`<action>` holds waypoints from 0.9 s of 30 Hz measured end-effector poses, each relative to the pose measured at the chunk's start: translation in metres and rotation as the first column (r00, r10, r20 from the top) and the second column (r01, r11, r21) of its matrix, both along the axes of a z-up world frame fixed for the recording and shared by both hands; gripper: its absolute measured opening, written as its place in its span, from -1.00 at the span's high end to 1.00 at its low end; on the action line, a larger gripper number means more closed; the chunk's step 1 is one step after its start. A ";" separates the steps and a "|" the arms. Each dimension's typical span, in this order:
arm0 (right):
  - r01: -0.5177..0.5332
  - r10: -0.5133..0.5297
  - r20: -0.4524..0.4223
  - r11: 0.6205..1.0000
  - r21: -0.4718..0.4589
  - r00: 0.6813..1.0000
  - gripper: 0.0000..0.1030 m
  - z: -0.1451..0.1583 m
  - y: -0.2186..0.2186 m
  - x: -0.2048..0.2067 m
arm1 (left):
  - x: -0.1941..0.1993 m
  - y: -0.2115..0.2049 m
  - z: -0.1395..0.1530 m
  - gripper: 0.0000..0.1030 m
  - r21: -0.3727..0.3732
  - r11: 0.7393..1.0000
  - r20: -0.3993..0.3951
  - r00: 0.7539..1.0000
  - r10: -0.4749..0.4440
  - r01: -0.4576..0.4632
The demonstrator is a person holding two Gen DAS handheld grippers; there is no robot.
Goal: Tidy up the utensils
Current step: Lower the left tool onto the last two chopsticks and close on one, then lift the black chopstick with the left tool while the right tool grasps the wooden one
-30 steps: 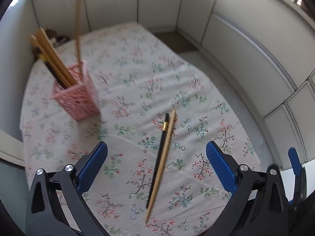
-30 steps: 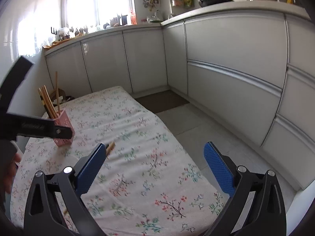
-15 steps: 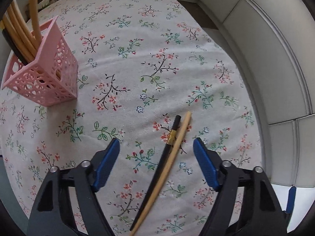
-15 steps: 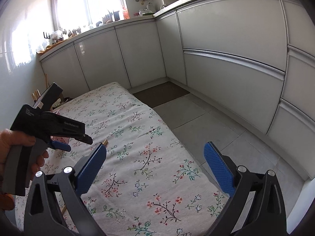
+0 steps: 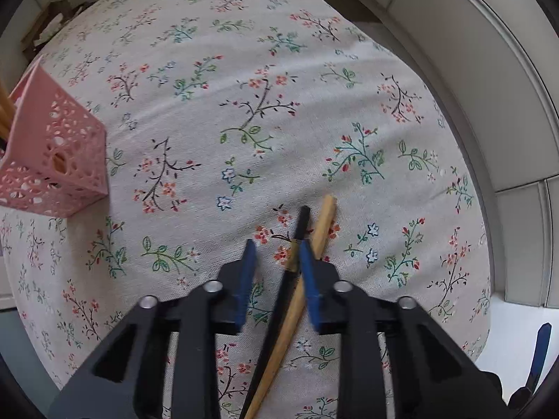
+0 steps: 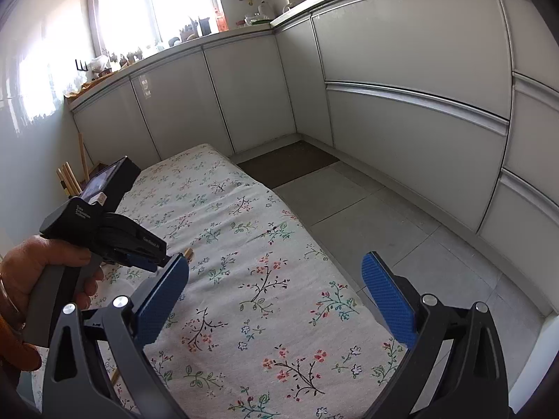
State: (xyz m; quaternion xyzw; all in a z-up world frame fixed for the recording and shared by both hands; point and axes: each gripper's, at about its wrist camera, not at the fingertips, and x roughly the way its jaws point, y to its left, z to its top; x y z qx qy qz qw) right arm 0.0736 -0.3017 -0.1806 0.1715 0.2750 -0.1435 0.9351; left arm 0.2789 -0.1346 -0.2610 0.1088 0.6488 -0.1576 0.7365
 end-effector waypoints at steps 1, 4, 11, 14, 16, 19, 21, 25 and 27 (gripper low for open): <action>-0.002 0.002 0.000 1.000 0.006 1.000 -0.87 0.000 0.000 0.000 | 0.001 -0.003 -0.001 0.67 0.011 1.000 -0.003 1.000 -0.012 0.012; -0.003 0.003 -0.003 1.000 0.006 1.000 -0.87 -0.001 0.001 0.000 | 0.005 -0.012 -0.005 0.73 0.036 0.999 -0.002 0.999 -0.040 0.041; -0.003 0.003 -0.028 1.000 -0.009 1.000 -0.87 -0.005 0.004 0.007 | 0.009 -0.020 -0.008 0.75 0.020 0.998 0.009 0.998 -0.058 0.058; 0.007 -0.008 -0.040 1.000 -0.017 0.999 -0.87 -0.007 0.005 0.008 | -0.002 -0.001 -0.006 0.86 -0.030 0.999 0.052 0.998 -0.043 0.044; 0.008 -0.009 -0.050 1.000 -0.024 0.999 -0.87 -0.009 0.006 0.010 | -0.013 0.015 -0.005 0.88 -0.067 0.997 0.080 0.996 -0.029 0.034; -0.013 0.010 -0.077 0.999 -0.044 0.997 -0.87 -0.010 0.012 0.018 | -0.036 0.046 0.002 0.88 -0.140 0.990 0.107 0.994 -0.001 0.016; -0.029 0.023 -0.084 0.997 -0.070 0.996 -0.87 -0.008 0.022 0.029 | -0.050 0.064 0.013 0.88 -0.189 0.982 0.133 0.991 0.027 -0.002; -0.073 0.058 -0.128 0.990 -0.117 0.990 -0.87 -0.003 0.045 0.070 | -0.086 0.096 0.049 0.88 -0.281 0.959 0.221 0.972 0.083 -0.017; -0.104 0.083 -0.172 0.987 -0.120 0.982 -0.87 -0.003 0.060 0.096 | -0.100 0.106 0.070 0.88 -0.305 0.952 0.277 0.956 0.098 -0.009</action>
